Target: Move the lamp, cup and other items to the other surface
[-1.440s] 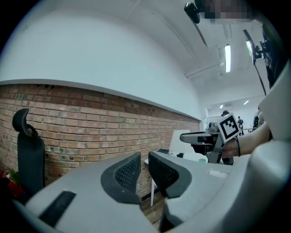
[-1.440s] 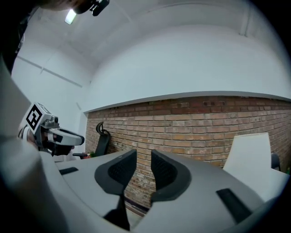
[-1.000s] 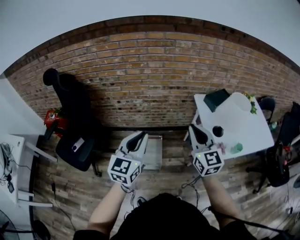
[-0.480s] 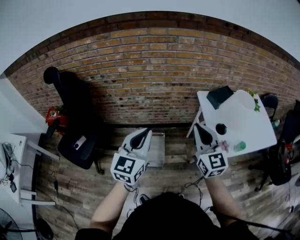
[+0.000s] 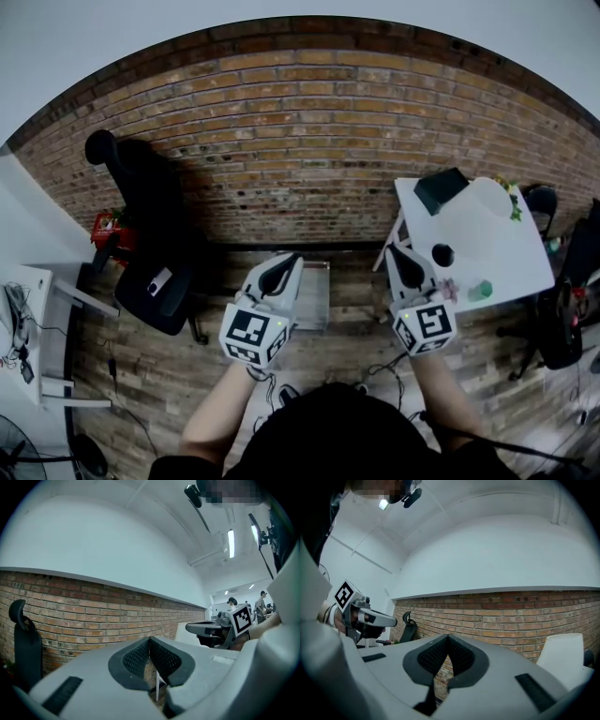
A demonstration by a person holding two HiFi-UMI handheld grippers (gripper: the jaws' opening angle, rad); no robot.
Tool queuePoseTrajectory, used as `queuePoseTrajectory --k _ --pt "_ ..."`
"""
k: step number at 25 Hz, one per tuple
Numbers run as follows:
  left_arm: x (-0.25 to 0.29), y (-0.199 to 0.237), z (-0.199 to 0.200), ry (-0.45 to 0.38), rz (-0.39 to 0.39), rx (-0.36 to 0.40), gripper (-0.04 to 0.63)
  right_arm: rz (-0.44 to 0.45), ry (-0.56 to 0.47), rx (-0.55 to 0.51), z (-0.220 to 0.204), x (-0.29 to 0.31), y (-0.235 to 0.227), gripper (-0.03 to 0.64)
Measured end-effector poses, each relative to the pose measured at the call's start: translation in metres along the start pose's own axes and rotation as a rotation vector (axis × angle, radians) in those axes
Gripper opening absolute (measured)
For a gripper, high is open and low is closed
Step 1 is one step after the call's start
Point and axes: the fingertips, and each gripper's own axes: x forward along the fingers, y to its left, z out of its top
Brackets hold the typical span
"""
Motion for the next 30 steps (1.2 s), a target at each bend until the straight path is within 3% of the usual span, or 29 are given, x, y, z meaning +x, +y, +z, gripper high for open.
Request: queuePoseTrajectory --k 21,30 --pt "-0.003 -0.001 -0.006 0.004 0.009 0.008 0.006 0.015 -0.007 0.004 -0.001 -0.001 0.005 0.003" --pt "-0.009 0.001 -0.003 -0.002 -0.006 -0.032 0.006 0.036 0.002 0.0 0.004 0.0 0.017 0.003"
